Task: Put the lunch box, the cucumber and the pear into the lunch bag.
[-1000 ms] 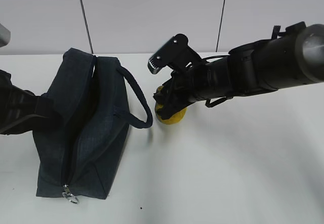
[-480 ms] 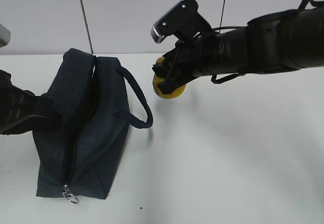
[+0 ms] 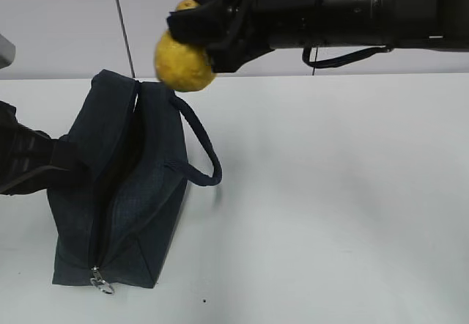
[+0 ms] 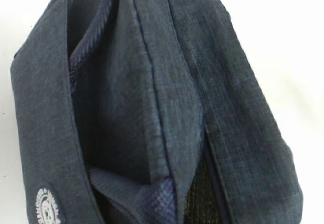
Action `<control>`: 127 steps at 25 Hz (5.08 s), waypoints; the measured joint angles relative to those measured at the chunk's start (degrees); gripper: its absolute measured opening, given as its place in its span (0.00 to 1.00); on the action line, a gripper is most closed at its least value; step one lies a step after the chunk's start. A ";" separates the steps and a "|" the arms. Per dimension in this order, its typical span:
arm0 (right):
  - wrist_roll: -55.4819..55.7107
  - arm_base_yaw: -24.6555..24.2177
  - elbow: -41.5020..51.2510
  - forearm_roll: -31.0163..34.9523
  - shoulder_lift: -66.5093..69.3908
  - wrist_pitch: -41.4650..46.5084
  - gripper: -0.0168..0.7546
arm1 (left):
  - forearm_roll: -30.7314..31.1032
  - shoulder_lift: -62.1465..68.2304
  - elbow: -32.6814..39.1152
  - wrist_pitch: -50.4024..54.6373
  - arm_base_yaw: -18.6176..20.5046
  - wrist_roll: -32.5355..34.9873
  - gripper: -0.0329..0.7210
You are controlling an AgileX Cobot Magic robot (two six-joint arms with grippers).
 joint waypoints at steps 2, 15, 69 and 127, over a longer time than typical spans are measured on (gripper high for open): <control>0.96 0.58 0.00 -0.54 0.43 3.97 0.36 | 0.00 0.00 0.00 0.00 0.00 0.00 0.02; 4.65 1.28 -7.17 -1.54 16.66 14.70 0.36 | 0.00 0.00 0.00 0.05 0.00 0.00 0.02; 93.33 6.41 -11.32 -59.99 8.82 2.83 0.64 | -0.75 0.00 0.00 0.50 0.00 0.00 0.02; 123.00 6.09 -11.63 -117.69 1.95 13.67 0.03 | -34.29 20.67 -12.67 8.54 -3.38 25.28 0.02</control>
